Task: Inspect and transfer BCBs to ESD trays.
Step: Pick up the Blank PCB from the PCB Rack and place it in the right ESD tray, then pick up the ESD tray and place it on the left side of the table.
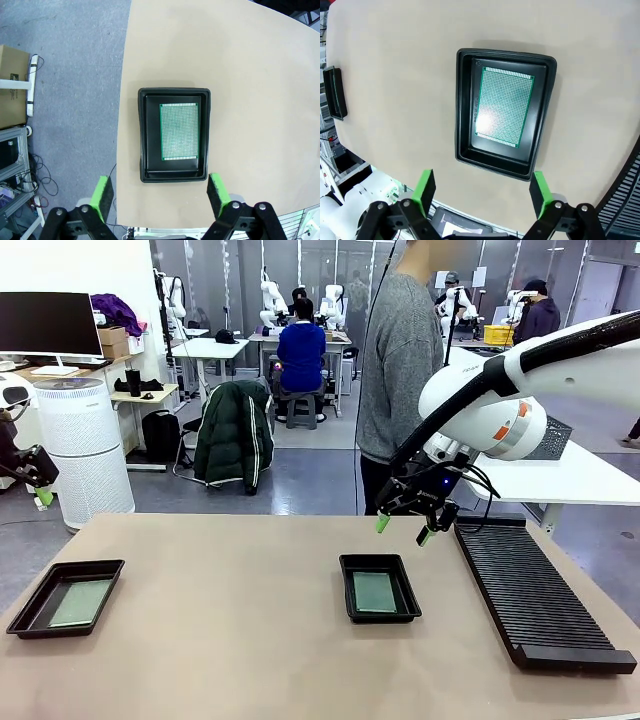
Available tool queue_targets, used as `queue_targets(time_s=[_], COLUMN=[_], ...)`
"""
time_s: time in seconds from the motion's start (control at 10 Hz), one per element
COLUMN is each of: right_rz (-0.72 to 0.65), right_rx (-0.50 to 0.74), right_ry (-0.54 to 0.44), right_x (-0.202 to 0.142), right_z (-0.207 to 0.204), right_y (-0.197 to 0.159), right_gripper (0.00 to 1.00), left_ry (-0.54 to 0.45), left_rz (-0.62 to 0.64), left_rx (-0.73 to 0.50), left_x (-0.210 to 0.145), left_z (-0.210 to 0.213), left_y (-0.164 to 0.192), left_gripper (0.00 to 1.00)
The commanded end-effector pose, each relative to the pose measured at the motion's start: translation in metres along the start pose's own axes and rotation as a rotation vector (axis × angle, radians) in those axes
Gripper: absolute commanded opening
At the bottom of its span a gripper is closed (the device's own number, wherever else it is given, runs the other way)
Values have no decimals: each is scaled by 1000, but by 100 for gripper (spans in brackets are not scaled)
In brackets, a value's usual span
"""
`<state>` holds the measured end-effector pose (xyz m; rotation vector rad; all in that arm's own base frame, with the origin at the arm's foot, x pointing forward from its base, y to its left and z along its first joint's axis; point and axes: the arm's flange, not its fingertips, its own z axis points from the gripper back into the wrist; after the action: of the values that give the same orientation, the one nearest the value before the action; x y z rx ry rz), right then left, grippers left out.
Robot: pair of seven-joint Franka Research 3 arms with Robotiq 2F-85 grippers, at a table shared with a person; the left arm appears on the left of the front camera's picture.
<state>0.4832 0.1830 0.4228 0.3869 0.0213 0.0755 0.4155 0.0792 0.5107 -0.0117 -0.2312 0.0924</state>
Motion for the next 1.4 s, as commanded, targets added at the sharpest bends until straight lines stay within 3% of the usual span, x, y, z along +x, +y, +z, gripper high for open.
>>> queue_targets(time_s=[0.0,0.9,1.1,1.3], right_rz=[-1,-1,-42,-65], right_rx=[0,0,34,89], right_ry=[-20,-20,-30,-76], right_x=[-1,-1,-17,-41], right_z=[-4,-4,11,25], right_y=[0,0,-15,-46], right_gripper=[100,100,100,100], left_ry=[-12,0,-53,-19], left_rz=[-1,0,-8,29], left_rx=[1,0,-82,-58], left_x=[-2,0,16,9], left_z=[-3,0,20,39], left_y=[1,0,-27,-65], left_gripper=[100,100,100,100])
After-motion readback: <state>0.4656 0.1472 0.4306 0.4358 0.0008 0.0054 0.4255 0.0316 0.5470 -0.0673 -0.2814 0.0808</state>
